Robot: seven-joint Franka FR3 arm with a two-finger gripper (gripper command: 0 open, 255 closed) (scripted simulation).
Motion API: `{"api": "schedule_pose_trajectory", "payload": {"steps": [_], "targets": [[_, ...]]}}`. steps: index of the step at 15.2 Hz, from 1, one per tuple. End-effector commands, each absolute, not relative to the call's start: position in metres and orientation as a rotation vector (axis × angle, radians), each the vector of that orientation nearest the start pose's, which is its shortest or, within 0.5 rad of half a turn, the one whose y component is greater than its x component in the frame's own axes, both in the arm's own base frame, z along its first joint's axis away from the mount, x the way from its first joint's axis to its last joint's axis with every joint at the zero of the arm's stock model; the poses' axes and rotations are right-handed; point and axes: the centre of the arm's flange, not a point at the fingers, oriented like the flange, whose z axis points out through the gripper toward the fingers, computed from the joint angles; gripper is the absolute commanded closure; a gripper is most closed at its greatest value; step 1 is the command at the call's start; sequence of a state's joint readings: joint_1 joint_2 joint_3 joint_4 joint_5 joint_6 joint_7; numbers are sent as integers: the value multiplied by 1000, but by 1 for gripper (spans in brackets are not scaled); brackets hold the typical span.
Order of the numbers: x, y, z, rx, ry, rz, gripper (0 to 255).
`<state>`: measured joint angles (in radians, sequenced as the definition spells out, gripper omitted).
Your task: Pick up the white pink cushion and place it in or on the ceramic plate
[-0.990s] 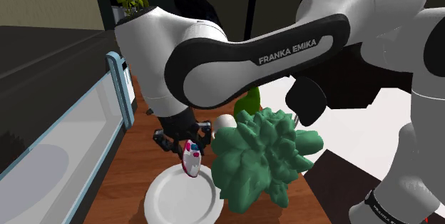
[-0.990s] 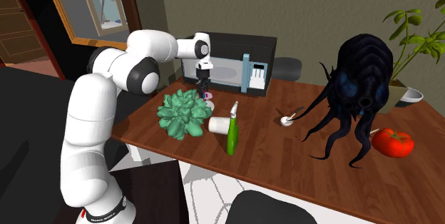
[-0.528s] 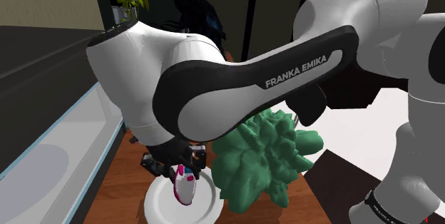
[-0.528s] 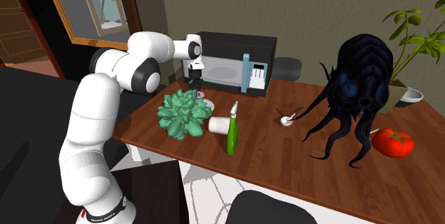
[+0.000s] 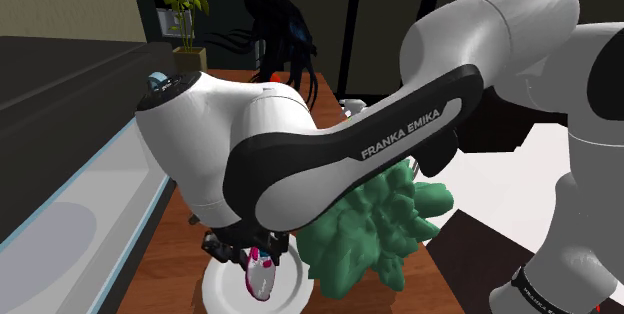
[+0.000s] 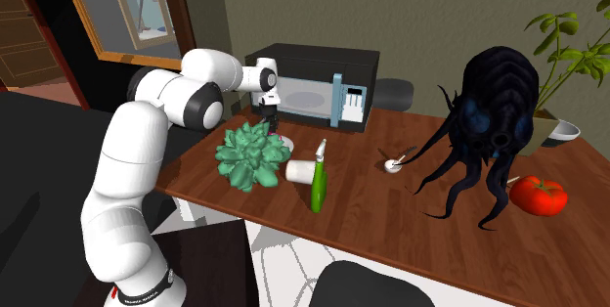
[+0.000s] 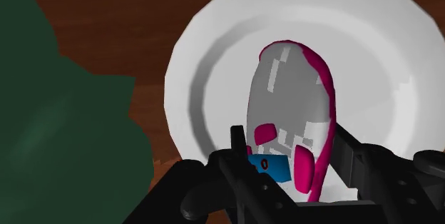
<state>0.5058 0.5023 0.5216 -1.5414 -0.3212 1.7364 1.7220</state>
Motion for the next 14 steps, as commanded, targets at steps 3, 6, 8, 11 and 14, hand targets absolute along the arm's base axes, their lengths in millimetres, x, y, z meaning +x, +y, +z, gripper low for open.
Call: {"api": "schedule_pose_trajectory", "payload": {"steps": [3, 6, 8, 11, 14], "targets": [[401, 521, 352, -3218, 1045, -24, 255], [401, 521, 352, -3218, 1045, -24, 255], [401, 521, 352, -3218, 1045, -24, 255], [401, 521, 352, -3218, 1045, -24, 255], [401, 521, 352, -3218, 1045, -24, 0]]}}
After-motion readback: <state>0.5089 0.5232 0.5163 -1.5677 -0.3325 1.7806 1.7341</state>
